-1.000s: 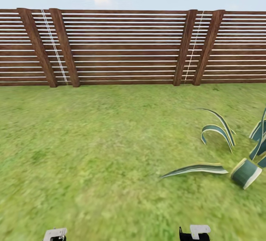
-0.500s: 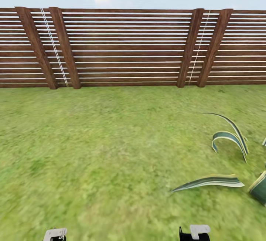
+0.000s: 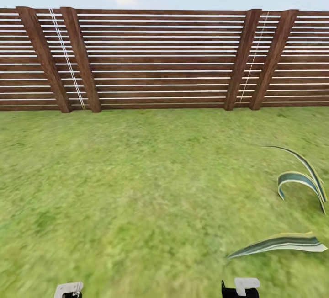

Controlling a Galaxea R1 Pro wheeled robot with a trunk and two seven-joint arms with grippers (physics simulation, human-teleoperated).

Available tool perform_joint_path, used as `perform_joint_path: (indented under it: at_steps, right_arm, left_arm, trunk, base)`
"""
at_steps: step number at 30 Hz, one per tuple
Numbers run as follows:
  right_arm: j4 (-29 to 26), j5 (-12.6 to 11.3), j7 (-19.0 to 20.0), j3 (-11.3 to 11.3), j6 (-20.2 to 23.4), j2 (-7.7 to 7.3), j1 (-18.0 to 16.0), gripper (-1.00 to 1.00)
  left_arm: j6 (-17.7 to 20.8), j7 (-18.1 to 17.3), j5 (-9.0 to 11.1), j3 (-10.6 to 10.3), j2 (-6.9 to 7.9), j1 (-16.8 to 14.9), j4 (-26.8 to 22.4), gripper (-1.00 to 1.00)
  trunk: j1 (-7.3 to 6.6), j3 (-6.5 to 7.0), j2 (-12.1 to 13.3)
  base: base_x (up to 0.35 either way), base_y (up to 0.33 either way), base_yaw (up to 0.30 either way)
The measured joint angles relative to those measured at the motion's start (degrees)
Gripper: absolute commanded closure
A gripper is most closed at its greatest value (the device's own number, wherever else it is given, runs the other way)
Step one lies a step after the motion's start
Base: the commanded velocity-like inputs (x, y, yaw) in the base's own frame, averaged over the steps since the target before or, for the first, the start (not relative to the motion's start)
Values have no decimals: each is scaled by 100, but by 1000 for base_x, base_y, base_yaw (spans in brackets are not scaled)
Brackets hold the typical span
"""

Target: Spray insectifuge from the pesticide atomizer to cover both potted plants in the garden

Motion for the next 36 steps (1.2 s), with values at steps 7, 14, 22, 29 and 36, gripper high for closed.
perform_joint_path:
  at_steps: [7, 14, 22, 29, 36]
  right_arm:
    - [-8, 0, -4, -8, 0, -8, -2, -100]
    - [-11, 1, -2, -12, 0, -9, -2, -100]
    - [-10, 1, -2, -8, 0, -9, 1, -100]
    - [-8, 1, -2, -6, 0, -9, 0, -100]
    - [-11, 1, -2, -10, 0, -9, 0, -100]
  left_arm:
    - [0, 0, 0, 0, 0, 0, 0, 100]
    - [0, 2, -2, 0, 0, -2, 1, 100]
    - [0, 2, -2, 0, 0, -2, 1, 100]
    - [0, 2, -3, 0, 0, -2, 1, 100]
    - [0, 2, -2, 0, 0, -1, 1, 100]
  trunk:
    - [0, 0, 0]
    - [0, 0, 0]
    - [0, 0, 0]
    - [0, 0, 0]
    - [0, 0, 0]
  base:
    - [301, 189, -8]
    - [301, 189, -224]
    - [301, 189, -263]
    - [301, 194, -263]
    - [298, 216, -263]
